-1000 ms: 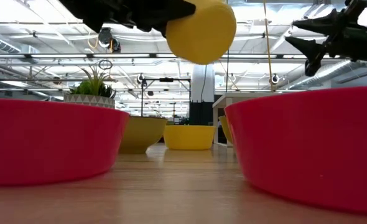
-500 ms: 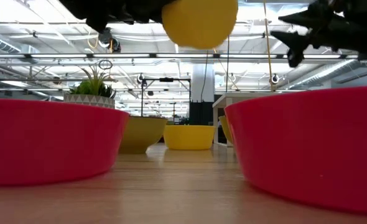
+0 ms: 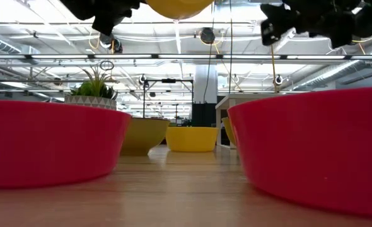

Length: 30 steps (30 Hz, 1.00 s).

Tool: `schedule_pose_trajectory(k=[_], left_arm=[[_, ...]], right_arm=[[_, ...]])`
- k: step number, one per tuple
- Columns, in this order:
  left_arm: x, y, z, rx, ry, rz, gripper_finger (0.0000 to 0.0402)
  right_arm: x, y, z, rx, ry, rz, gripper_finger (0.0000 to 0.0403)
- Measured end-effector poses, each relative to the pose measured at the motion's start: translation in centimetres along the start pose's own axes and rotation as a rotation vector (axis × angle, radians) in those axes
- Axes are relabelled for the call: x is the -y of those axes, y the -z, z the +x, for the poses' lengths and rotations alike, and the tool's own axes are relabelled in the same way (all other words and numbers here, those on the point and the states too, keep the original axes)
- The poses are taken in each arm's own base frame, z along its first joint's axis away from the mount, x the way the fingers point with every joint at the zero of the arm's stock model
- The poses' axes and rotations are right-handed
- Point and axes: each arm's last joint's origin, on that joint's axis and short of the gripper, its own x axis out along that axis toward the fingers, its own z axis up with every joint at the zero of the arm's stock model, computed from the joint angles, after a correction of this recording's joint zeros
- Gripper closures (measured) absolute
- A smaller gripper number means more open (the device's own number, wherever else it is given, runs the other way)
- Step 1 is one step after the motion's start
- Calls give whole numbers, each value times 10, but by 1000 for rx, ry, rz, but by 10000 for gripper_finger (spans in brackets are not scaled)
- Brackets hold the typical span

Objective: Pick & Place Mini bowls
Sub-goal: Put the yellow bowl on the shelf

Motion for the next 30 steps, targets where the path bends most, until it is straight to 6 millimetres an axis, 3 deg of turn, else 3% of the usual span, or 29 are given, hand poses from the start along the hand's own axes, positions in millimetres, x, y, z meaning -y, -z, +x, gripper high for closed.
schedule_pose_trajectory(k=[10,19,27,30], left_arm=[[1,0,1,1,6,48,395],[9,-3,6,66,161,189,395],[11,3,15,60,180,165,395],[7,8,18,29,112,137,388]], right_arm=[[5,-9,52,-52,-48,-80,253],[6,-11,88,3,-149,-112,252],[9,-18,124,20,-210,-125,253],[7,-13,131,1,-254,-126,254]])
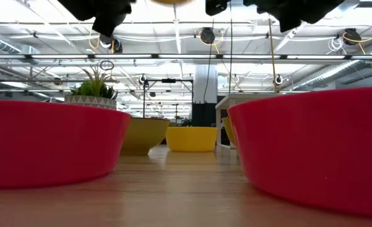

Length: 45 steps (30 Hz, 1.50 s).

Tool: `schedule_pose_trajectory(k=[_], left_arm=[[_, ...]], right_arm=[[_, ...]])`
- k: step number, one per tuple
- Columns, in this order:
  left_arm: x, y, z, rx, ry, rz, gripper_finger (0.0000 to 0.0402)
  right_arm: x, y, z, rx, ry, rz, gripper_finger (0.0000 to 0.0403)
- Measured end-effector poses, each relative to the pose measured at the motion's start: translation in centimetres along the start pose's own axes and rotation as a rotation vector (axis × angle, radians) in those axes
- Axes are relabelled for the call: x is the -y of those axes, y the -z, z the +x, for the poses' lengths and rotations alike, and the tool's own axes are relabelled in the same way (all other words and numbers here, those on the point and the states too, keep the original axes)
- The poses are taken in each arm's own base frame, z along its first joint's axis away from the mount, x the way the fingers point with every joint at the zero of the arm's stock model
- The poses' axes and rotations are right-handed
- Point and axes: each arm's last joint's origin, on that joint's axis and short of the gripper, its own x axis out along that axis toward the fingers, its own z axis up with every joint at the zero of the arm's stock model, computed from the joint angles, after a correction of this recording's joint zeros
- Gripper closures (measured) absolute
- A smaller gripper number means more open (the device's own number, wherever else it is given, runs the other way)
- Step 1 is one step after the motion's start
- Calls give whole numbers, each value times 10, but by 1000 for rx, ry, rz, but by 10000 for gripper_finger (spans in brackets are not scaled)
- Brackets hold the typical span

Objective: Pick & Place Mini bowls
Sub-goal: Put the yellow bowl on the shelf

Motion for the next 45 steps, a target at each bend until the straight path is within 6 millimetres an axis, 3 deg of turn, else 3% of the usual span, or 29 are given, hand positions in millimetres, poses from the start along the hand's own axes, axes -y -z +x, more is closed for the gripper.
schedule_pose_trajectory(k=[12,20,24,35,45], left_arm=[[-6,9,-5,-35,-65,-46,382],[-7,9,-4,-44,-88,-18,392],[-7,9,-5,-43,-95,-5,369],[-8,5,-2,-42,-137,-70,322],[-11,2,-2,-32,-183,-66,220]], right_arm=[[-13,7,14,-12,-151,13,269],[-14,7,14,-13,-146,-56,346],[-15,9,14,-26,-167,-50,392],[-16,11,14,-33,-178,-32,401],[-15,5,10,-30,-149,-19,403]])
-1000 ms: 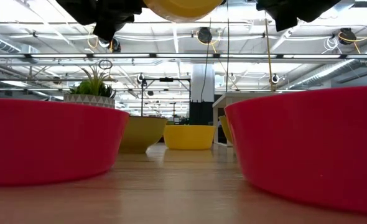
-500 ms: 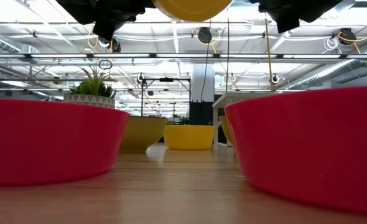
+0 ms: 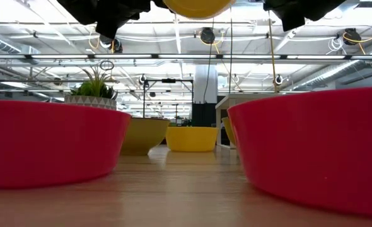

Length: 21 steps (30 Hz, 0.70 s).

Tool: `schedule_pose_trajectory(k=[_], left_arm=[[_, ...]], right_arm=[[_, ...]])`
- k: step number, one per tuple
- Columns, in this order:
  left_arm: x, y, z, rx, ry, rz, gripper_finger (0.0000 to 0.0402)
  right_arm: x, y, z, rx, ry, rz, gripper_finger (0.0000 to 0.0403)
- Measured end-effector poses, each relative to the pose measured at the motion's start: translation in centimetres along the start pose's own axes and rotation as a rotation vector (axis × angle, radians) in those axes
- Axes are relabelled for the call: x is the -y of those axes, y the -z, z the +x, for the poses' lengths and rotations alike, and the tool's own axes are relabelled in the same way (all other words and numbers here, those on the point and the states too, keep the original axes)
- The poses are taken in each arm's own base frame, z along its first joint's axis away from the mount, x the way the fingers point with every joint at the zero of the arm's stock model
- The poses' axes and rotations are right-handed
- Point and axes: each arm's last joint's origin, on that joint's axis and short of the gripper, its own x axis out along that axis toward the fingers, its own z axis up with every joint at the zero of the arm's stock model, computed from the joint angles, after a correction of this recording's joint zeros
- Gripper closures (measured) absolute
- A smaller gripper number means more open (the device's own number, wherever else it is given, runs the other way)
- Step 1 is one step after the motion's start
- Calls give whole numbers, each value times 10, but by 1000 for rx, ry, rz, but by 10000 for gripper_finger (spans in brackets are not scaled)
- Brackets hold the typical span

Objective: Pick & Place Mini bowls
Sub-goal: Put the yellow bowl on the shelf

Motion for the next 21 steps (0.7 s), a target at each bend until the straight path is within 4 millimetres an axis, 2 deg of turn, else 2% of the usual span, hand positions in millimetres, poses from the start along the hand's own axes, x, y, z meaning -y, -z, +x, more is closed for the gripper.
schedule_pose_trajectory(k=[4,8,12,16,21], left_arm=[[-3,-2,0,-2,-75,-29,183],[-7,-4,-1,-14,-201,-52,162],[-13,-3,-4,-39,-362,-32,158],[-21,-3,-13,-23,-400,-46,157],[-25,-3,-18,-10,-432,-85,157]], right_arm=[[2,-6,-9,-8,21,60,402],[4,-10,-22,-37,49,161,402],[0,-11,-29,-85,44,259,402],[-5,-10,-33,-139,59,317,402],[-10,-15,-45,-206,181,342,402]])
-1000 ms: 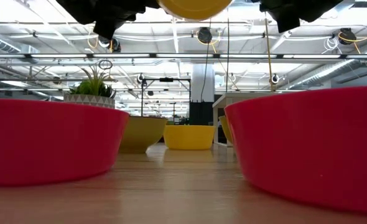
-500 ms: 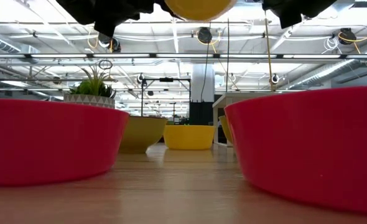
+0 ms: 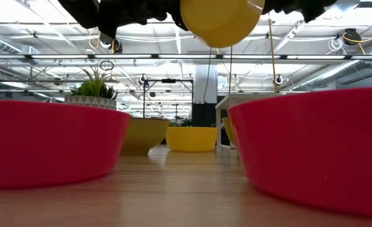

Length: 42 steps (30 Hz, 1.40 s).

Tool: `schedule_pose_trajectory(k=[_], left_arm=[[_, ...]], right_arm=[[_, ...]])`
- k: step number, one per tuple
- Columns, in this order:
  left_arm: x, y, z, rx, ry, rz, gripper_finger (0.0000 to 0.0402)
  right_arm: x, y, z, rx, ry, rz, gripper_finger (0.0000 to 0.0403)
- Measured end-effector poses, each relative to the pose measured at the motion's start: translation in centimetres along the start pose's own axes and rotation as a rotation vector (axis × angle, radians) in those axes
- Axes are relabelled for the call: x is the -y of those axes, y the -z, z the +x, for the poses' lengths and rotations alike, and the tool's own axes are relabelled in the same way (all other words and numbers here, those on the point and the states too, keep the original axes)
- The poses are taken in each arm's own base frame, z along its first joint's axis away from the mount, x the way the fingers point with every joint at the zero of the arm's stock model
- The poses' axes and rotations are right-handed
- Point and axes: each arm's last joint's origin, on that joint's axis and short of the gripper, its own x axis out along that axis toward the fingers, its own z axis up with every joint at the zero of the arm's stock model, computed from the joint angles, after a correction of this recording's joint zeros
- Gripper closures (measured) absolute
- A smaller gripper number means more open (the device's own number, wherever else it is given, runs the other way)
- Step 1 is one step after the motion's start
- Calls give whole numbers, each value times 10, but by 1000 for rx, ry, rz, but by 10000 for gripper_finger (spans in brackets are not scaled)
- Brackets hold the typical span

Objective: Pick & Place Mini bowls
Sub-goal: Put the yellow bowl on the shelf

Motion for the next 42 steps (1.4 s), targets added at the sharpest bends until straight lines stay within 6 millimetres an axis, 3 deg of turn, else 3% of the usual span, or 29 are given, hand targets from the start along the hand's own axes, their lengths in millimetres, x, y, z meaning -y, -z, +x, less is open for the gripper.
schedule_pose_trajectory(k=[7,15,26,30,36,42], left_arm=[[-12,2,-6,-16,-100,-10,157],[-16,3,-9,-19,-93,-55,147],[-11,1,-4,-24,-208,-129,42],[-9,0,-2,-28,-234,-47,9],[-9,1,-2,-37,-229,-28,9],[-15,5,-5,-78,-278,-18,11]], right_arm=[[-3,-3,-21,-26,124,23,402],[0,-3,-19,-20,135,3,403],[7,-1,-11,-11,144,-25,403],[7,-2,-11,-3,157,-36,403],[9,-2,-13,-3,217,-21,402],[15,3,-21,-35,208,147,403]])
